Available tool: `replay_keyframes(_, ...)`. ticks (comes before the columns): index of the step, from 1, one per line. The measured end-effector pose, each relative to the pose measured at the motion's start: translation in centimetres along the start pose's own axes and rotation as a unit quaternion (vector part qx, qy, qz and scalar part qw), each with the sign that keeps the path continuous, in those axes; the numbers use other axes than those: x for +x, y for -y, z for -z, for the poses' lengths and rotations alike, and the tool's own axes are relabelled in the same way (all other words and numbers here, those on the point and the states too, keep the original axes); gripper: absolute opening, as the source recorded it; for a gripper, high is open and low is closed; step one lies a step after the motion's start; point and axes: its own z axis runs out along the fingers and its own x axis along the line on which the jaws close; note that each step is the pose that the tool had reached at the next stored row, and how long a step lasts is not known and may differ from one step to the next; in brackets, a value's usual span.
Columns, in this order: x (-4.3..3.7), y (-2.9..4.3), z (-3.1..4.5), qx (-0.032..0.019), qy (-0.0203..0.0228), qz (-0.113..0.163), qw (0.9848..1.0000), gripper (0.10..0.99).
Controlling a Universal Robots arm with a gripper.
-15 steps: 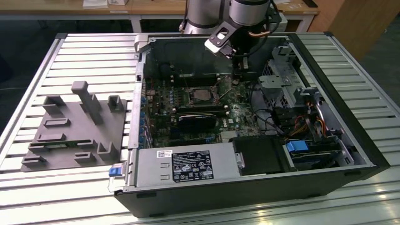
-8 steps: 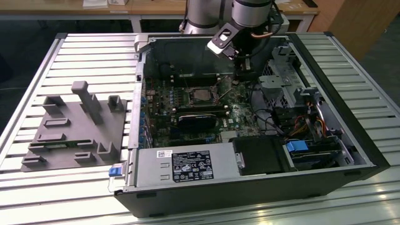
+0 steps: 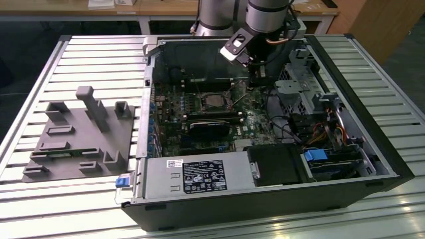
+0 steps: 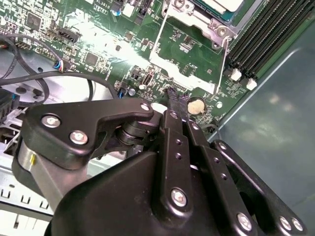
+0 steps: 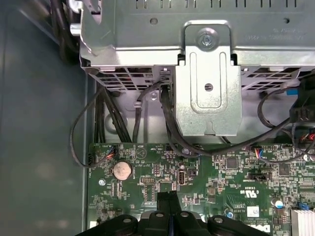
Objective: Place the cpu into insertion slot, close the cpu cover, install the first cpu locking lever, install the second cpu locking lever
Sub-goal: 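Close the cpu cover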
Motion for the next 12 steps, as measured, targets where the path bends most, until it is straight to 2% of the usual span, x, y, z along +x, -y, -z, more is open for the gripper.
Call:
replay_keyframes(8,-0.03,0.05,-0.75,0.0002,0.0,0.0,1.0,0.106)
replay_keyframes(12,-0.03,0.06,-0.79,0.0002,0.0001,0.0,1.0,0.106)
